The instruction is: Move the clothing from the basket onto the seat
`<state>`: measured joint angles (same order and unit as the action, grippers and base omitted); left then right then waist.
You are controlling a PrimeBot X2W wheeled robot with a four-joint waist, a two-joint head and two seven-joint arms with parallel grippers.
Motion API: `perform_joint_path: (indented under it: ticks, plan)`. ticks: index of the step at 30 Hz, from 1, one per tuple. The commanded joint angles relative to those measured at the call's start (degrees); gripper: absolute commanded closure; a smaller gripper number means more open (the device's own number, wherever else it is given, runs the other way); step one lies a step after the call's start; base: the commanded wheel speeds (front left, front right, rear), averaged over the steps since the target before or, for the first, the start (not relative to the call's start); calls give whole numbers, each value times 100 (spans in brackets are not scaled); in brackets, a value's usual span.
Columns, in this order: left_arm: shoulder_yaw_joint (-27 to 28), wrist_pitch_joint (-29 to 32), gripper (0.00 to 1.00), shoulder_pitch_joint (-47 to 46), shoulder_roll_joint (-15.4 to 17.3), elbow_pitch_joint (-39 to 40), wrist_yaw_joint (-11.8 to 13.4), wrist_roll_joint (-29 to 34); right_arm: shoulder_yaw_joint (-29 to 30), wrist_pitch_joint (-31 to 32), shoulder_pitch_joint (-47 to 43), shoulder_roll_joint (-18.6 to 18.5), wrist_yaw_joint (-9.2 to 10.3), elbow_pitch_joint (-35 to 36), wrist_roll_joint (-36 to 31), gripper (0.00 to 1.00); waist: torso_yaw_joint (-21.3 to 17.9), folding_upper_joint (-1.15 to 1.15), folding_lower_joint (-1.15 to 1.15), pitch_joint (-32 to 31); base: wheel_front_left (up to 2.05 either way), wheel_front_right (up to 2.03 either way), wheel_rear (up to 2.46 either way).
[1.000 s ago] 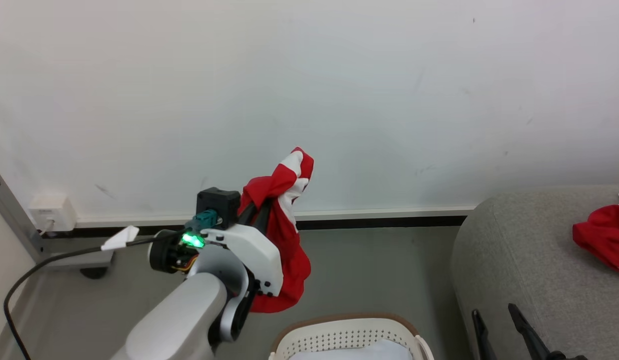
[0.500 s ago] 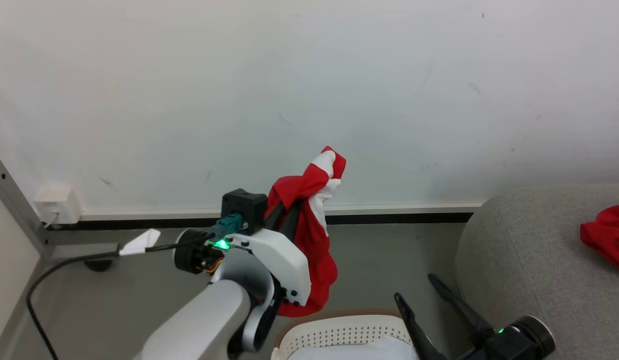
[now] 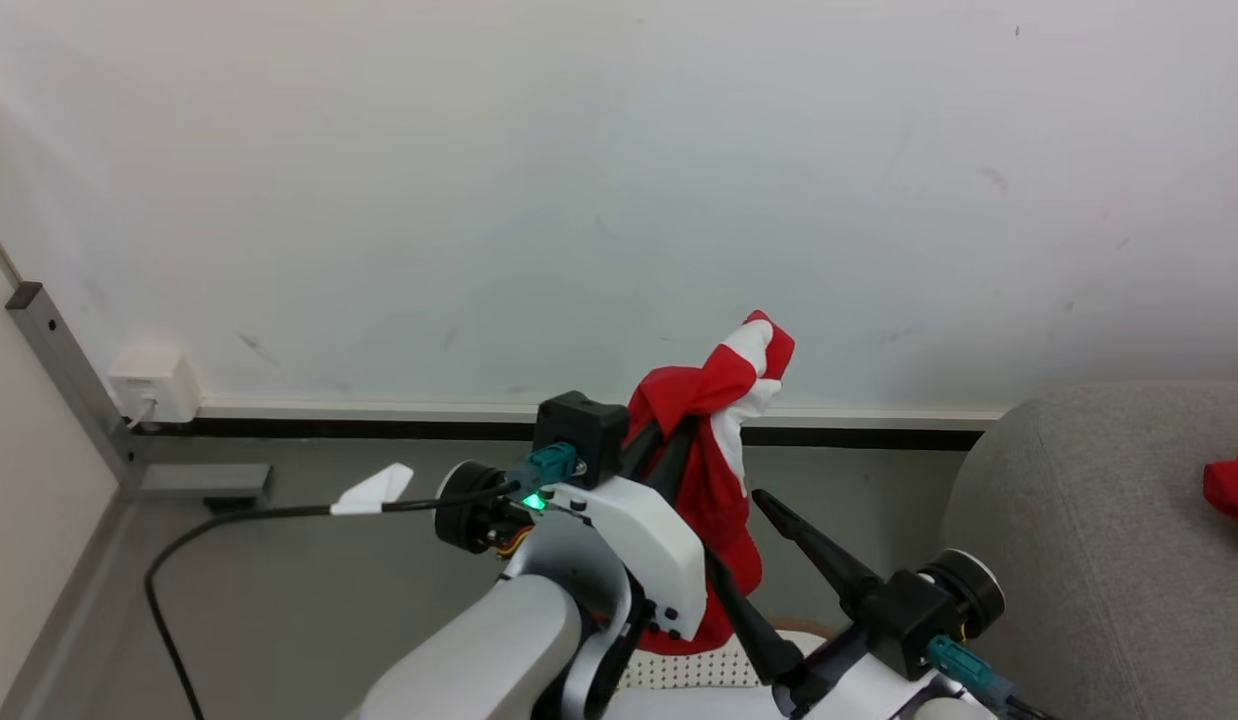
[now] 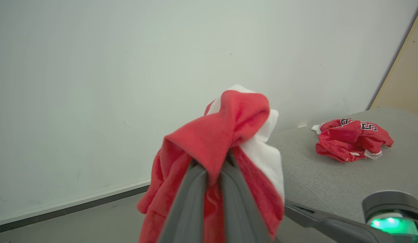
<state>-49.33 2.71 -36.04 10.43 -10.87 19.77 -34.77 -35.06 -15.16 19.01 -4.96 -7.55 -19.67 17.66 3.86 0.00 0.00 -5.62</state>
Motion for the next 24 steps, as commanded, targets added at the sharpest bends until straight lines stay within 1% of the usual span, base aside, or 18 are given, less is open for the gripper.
perform_joint_path:
  ticks: [1, 12, 18, 19, 20, 24]
  plan:
    - [-21, -12, 100, -52, -30, -3, -12, 63, -13, 1, 96, 16, 13, -62, 33, 0, 22, 0, 0, -7, 0, 0, 0]
    - [-280, 23, 100, -130, -365, 69, -185, -35, -8, 1, 620, 175, 13, -957, 107, 0, 177, 0, 0, -56, 0, 0, 0]
    - [-385, 41, 100, -53, -457, 78, -228, -108, -171, 2, 804, 196, 13, -1152, 195, 1, 175, 0, 0, -68, 0, 0, 0]
    - [-395, 36, 100, -42, -468, 72, -233, -113, -181, 2, 830, 199, 13, -1145, 226, 58, 173, 0, 0, -64, 0, 0, 0]
    - [-400, 31, 100, -28, -476, 64, -241, -129, -214, 2, 831, 200, 13, -1146, 278, 100, 170, 0, 0, -61, 0, 0, 0]
    - [-386, -17, 100, 3, -462, 1, -231, -164, -287, 2, 838, 197, 13, -1098, 436, 100, 128, 0, 0, -49, 0, 0, 0]
